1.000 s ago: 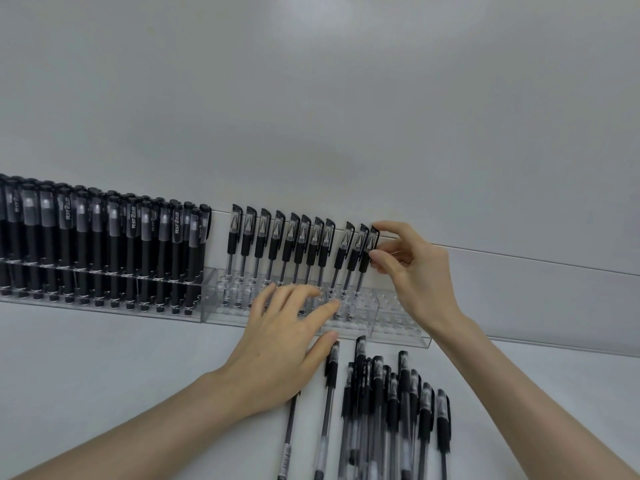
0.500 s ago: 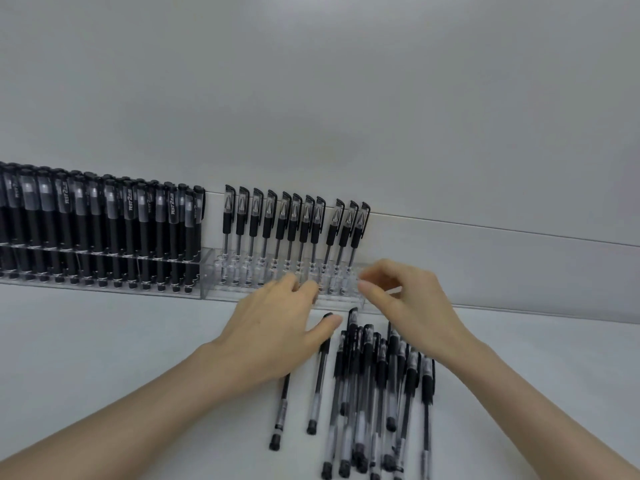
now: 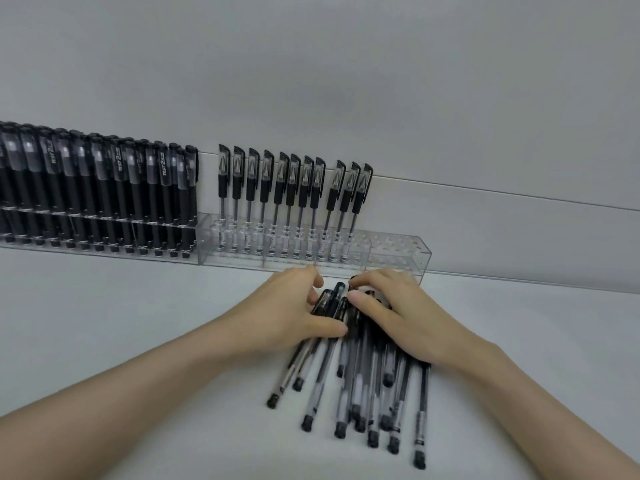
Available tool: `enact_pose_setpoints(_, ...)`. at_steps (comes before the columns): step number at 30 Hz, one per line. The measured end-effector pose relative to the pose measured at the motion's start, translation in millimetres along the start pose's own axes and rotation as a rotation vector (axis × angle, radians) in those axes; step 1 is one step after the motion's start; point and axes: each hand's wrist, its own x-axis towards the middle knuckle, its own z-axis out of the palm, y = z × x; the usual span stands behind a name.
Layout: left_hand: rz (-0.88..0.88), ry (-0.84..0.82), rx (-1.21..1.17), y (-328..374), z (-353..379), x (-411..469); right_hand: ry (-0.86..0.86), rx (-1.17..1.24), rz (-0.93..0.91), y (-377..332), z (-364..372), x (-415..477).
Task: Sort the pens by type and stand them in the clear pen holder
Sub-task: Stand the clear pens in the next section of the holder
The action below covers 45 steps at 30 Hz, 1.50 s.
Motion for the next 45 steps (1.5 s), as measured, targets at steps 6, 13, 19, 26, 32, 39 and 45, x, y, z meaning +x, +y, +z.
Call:
enact_pose_setpoints(6,-0.072,-0.010,-0.052,2,-11,4,-0.023,0.017,0.006,0,-1,-1)
enact_pose_setpoints(13,-0.152,-0.110,-0.220,11,-11,9,-0.028,0.012,0.020,-2,-2,-1)
enact_pose_setpoints(19,-0.189,-0.100,-0.331,6,-12,8,-0.008,0.059,0.037,-3,-3,-2)
enact_pose_setpoints(26,-0.040,-0.077,-0.671,6,-29,-1,0.199,0.594,0.048,-26,-18,-1)
enact_pose_setpoints(32,0.007,-0.049,-0.693,7,-20,-2,0.246,0.739,0.145,-30,-15,5)
enact_pose_setpoints(39,-0.006,-0.067,-0.713,4,-11,0,0.267,0.771,0.213,-30,-11,9)
enact_pose_setpoints(45,0.085,-0.008,-0.818,11,-13,-5,0.325,0.961,0.164,-40,-20,9)
